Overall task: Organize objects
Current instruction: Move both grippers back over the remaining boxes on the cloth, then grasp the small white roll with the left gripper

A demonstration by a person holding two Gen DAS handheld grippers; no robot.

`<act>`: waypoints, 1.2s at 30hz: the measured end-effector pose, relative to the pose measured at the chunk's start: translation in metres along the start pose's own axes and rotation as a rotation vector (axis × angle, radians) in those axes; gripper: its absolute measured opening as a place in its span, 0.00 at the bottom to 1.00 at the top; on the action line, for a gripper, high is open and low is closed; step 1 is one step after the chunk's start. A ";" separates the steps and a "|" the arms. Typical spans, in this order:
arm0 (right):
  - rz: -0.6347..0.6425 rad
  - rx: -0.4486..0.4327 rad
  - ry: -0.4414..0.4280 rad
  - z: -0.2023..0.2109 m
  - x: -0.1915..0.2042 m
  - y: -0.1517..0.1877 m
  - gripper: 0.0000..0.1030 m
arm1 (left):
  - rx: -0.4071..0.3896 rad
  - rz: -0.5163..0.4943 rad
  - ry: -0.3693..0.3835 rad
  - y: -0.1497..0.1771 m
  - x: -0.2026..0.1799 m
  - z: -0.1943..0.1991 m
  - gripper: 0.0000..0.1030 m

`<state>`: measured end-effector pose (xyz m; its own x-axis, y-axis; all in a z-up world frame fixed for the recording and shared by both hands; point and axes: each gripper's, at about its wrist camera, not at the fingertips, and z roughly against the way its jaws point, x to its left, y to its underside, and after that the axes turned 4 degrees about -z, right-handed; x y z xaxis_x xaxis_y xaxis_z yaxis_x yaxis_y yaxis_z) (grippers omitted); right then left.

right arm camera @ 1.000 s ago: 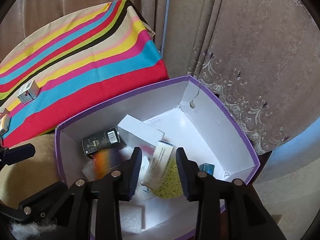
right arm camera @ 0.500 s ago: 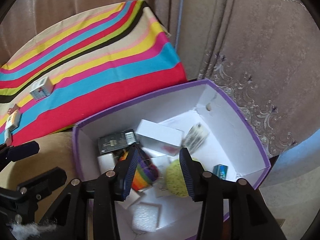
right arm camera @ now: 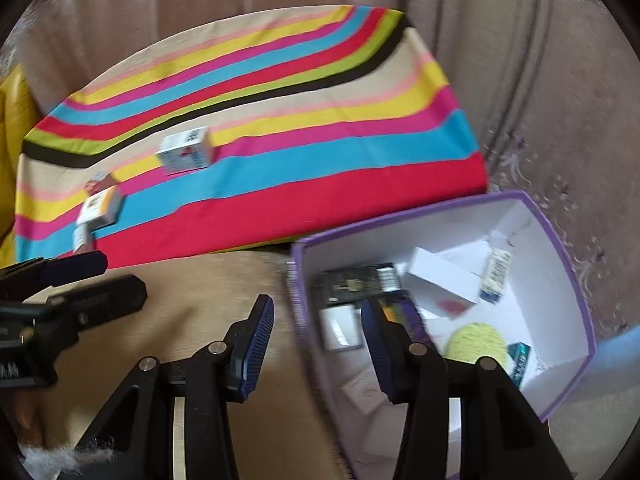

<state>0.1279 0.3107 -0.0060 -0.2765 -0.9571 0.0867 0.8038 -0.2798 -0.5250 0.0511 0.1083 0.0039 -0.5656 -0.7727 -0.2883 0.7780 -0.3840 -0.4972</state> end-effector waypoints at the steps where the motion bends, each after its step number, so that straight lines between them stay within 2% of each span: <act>1: 0.010 0.005 -0.017 -0.002 0.008 0.000 0.48 | -0.007 0.006 -0.008 0.003 0.012 0.007 0.74; 7: 0.082 0.007 -0.034 -0.007 0.044 0.003 0.52 | -0.020 0.000 -0.094 0.016 0.074 0.036 0.74; 11: 0.099 0.008 -0.037 -0.008 0.055 0.000 0.52 | 0.005 0.001 -0.102 0.019 0.113 0.040 0.74; 13: 0.112 0.005 -0.038 -0.010 0.061 0.000 0.53 | 0.017 -0.020 -0.147 0.017 0.125 0.037 0.74; 17: 0.125 0.003 -0.031 -0.015 0.069 0.000 0.56 | 0.042 -0.069 -0.125 0.011 0.144 0.026 0.74; 27: 0.074 0.034 -0.060 -0.022 0.067 -0.001 0.65 | 0.142 -0.255 -0.128 -0.008 0.155 -0.014 0.73; 29: 0.071 0.039 -0.063 -0.024 0.067 -0.002 0.66 | 0.163 -0.276 -0.134 -0.010 0.154 -0.020 0.70; 31: 0.071 0.043 -0.063 -0.025 0.067 -0.002 0.66 | 0.186 -0.291 -0.132 -0.011 0.153 -0.028 0.61; 36: 0.079 0.051 -0.051 -0.028 0.069 -0.003 0.68 | 0.197 -0.313 -0.124 -0.015 0.149 -0.035 0.52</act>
<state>0.0913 0.2472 -0.0219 -0.1849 -0.9786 0.0901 0.8481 -0.2052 -0.4884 -0.0540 0.0167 -0.0607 -0.7560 -0.6534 -0.0401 0.6173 -0.6912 -0.3757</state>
